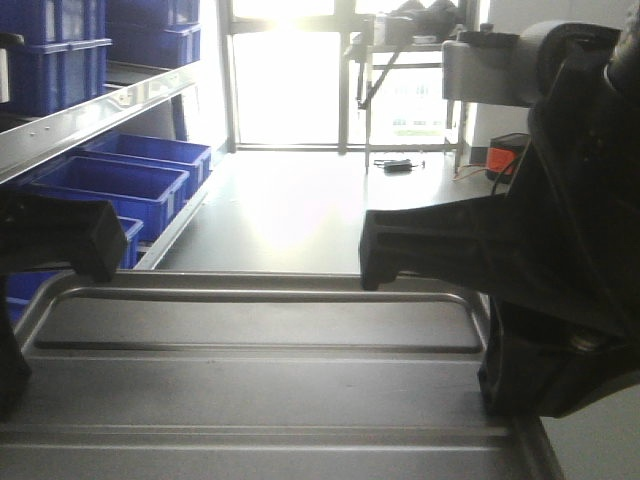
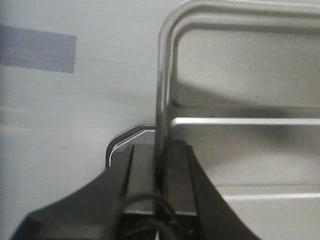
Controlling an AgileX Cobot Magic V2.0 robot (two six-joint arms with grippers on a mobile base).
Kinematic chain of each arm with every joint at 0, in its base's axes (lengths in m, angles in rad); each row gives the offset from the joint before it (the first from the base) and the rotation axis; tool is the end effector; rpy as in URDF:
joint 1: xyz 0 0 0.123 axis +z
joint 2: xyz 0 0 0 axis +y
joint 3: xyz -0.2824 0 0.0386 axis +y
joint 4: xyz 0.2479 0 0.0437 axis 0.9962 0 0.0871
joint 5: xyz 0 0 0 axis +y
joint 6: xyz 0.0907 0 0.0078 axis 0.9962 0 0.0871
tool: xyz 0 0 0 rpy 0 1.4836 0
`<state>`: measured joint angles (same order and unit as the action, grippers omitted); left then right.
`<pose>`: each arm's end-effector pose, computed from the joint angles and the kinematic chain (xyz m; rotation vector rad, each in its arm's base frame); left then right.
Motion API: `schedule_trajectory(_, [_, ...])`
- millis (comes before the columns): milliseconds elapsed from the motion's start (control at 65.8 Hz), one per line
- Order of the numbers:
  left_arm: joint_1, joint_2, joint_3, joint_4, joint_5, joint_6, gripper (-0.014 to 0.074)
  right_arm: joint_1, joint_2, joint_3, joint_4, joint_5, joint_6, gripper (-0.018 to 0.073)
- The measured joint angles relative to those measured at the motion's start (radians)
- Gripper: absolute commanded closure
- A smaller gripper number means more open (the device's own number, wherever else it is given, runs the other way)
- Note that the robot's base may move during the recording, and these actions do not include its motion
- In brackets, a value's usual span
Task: Grab silver tray and stack on right shelf
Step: 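Hold the tray level in both grippers while the base drives away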
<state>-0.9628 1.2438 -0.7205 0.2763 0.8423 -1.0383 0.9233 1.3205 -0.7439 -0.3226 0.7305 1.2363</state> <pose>0.1350 -0.1615 0.2319 0.1097 2.7831 -0.1683 0.1552 0.1732 0.2249 0.1504 2.7374 0.2591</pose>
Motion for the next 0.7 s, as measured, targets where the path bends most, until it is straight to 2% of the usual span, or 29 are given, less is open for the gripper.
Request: schedule_trajectory(699, [0.0, 0.0, 0.0, -0.002, 0.0, 0.0, 0.0689, 0.0, 0.0, 0.0, 0.0, 0.0, 0.001, 0.0492])
